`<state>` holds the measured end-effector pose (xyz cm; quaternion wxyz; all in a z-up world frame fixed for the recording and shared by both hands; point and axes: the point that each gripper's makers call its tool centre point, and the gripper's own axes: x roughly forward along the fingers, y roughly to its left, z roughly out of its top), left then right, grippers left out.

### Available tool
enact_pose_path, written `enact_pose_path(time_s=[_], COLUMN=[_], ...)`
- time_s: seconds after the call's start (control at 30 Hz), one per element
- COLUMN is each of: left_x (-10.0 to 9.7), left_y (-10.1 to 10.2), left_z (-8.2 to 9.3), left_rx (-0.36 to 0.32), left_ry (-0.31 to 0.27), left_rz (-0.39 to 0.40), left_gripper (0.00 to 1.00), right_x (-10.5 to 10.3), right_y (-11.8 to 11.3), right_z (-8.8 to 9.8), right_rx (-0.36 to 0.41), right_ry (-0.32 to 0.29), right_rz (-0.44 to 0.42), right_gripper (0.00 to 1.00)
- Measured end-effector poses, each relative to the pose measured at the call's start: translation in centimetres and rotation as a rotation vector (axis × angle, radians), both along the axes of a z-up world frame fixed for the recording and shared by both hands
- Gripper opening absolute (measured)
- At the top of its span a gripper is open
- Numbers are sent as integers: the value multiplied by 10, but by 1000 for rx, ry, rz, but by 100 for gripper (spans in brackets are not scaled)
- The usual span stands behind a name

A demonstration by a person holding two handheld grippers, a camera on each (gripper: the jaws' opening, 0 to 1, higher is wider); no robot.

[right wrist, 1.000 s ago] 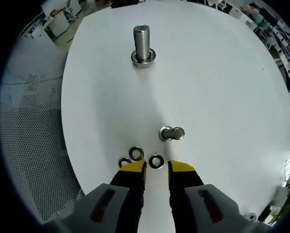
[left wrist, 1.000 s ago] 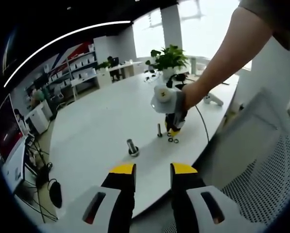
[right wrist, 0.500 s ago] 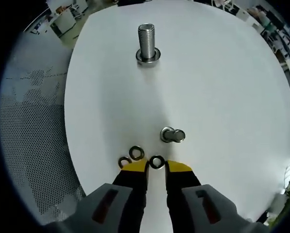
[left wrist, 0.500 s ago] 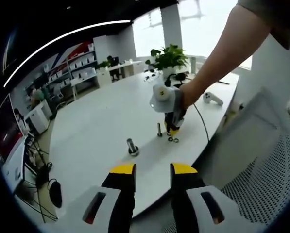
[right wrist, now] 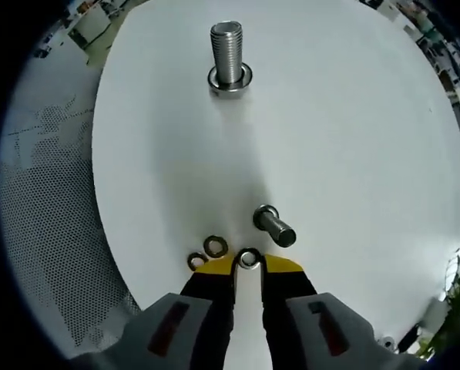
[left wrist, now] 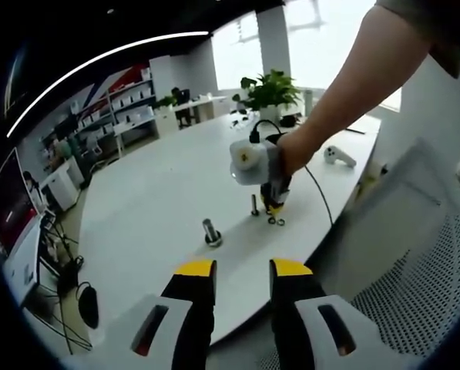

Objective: Place the washer onto the threaded stud by aligning its center hole with the stud, sliding it down to the base, and recovering from edge contact or off-axis alignment until the washer reaches the visible bottom stop.

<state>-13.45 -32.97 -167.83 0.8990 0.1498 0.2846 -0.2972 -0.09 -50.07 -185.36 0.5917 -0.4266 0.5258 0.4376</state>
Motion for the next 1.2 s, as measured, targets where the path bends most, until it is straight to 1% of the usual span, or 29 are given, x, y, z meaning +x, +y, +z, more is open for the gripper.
enact_pose_path(time_s=[0.13,0.17,0.23,0.37,0.47,0.5,0.6,0.7,0.87,0.97,1.13,1.2], left_x=[0,0,-1,-2,-2,-2,-2,-2,-2,-2,-2,-2], left_y=[0,0,0,-1,-1,-1,-1,-2,-1,-1,-1,-1], left_z=[-1,-1,-2,-2,-3,-3,-3,-3,-3,-2,-2,-2], left_rx=[2,3,5,5,6,6,7,7,8,8,10,11], left_ry=[3,5,10,12,14,14,16,15,14,13,12,10], left_rz=[1,1,-3,-8,-9,-10,-12,-14,-12,-12,-11,-8], left_gripper=[25,25,25,25,25,25,25,25,25,25,25,25], right_x=[2,2,0,-2,-1,-1,6,11,15,17,18,20], right_y=[0,-1,-2,-7,-11,-11,-11,-10,-4,0,14,19], right_z=[0,0,2,1,2,4,13,24,39,46,59,65], right_rx=[92,115,129,104,105,119,153,173,201,216,248,262], right_ry=[-34,-43,-53,-70,-69,-68,-74,-81,-98,-114,-125,-142], right_rz=[-40,-63,-80,-51,-63,-91,-136,-148,-152,-140,-121,-107], right_gripper=[13,13,13,13,13,13,13,13,13,13,13,13])
